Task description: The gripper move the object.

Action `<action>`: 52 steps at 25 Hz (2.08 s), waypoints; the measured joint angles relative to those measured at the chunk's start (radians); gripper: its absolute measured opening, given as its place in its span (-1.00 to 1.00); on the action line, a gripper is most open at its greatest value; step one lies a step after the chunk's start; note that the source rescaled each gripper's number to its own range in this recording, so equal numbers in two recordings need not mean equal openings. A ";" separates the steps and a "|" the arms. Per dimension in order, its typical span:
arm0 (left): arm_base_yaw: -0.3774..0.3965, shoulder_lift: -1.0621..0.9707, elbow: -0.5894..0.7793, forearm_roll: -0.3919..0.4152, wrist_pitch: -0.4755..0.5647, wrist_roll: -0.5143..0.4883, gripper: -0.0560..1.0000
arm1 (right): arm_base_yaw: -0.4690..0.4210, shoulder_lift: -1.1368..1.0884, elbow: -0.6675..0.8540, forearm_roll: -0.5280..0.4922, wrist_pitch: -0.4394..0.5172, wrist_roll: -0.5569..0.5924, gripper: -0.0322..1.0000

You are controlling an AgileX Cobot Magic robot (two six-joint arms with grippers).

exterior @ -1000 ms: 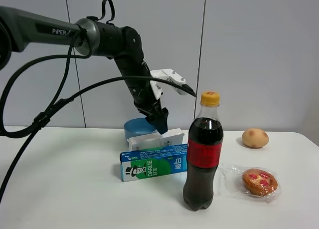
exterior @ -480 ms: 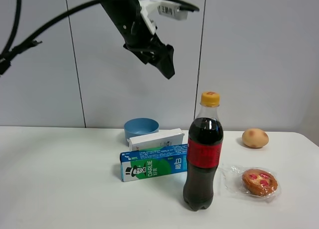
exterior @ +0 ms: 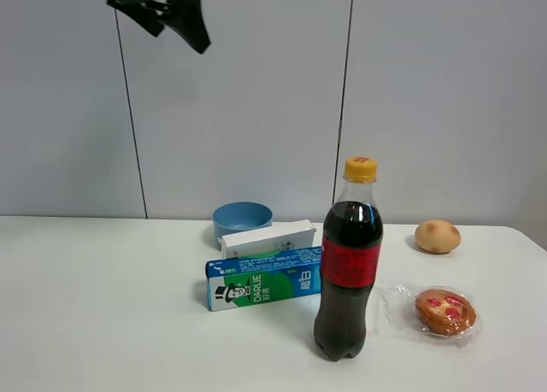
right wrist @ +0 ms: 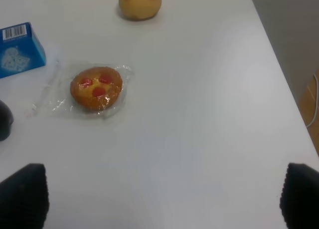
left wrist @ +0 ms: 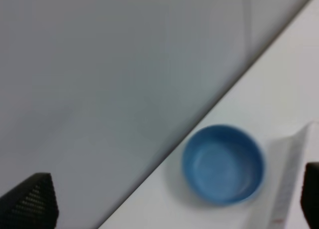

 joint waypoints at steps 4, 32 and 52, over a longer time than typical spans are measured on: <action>0.147 -0.040 0.000 0.002 0.105 -0.031 0.98 | 0.000 0.000 0.000 0.000 0.000 0.000 1.00; 0.599 -1.052 1.035 0.030 0.196 -0.133 0.99 | 0.000 0.000 0.000 0.000 0.000 0.000 1.00; 0.556 -1.655 1.654 -0.009 0.003 -0.222 1.00 | 0.000 0.000 0.000 0.000 0.000 0.000 1.00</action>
